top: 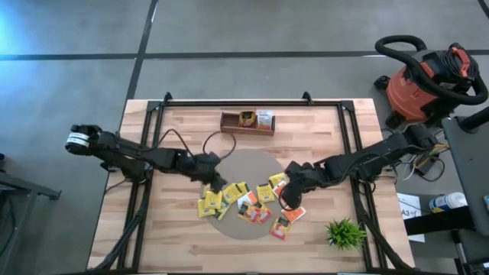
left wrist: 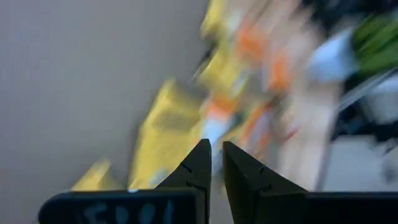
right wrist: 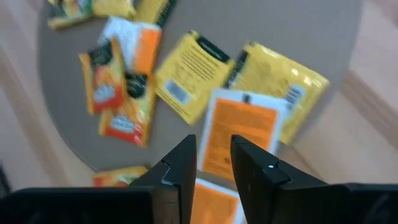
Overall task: Pick & Place Tea
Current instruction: Put the yellow tea bag into the left compartment of the wooden organizer
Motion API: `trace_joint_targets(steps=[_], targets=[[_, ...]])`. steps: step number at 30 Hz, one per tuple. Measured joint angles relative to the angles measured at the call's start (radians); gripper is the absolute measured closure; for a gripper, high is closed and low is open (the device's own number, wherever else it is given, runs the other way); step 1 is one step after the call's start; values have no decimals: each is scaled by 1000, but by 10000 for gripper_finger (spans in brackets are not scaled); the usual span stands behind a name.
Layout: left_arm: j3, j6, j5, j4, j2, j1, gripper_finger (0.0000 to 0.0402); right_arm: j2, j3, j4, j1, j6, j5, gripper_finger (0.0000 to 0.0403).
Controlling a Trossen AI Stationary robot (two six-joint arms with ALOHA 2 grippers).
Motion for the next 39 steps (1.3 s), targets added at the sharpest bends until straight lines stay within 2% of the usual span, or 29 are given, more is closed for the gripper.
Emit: trace_joint_targets(steps=[5, 9, 12, 16, 19, 30, 34, 39], targets=[[3, -12, 22, -323, -2, -45, 367, 44, 2, 111, -49, 1, -25, 307], [3, -6, 21, -391, -19, -90, 367, 86, 2, 204, -102, 27, -50, 310], [2, 35, 3, -369, -34, -102, 367, 118, 2, 297, -135, 34, -68, 306], [-2, 129, -71, -313, -41, -85, 367, 170, 2, 489, -161, -11, -141, 297], [-5, 192, -75, -256, -37, -57, 362, 213, 3, 602, -168, -17, -166, 289], [-21, 401, -2, -51, -4, -8, 304, 396, 118, 602, -180, -14, -256, 245], [-40, 397, 80, 30, 46, -8, 303, 461, 202, 580, -181, -43, -259, 238], [-41, 342, 150, 76, 143, -13, 303, 549, 326, 439, -187, -152, -264, 242]])
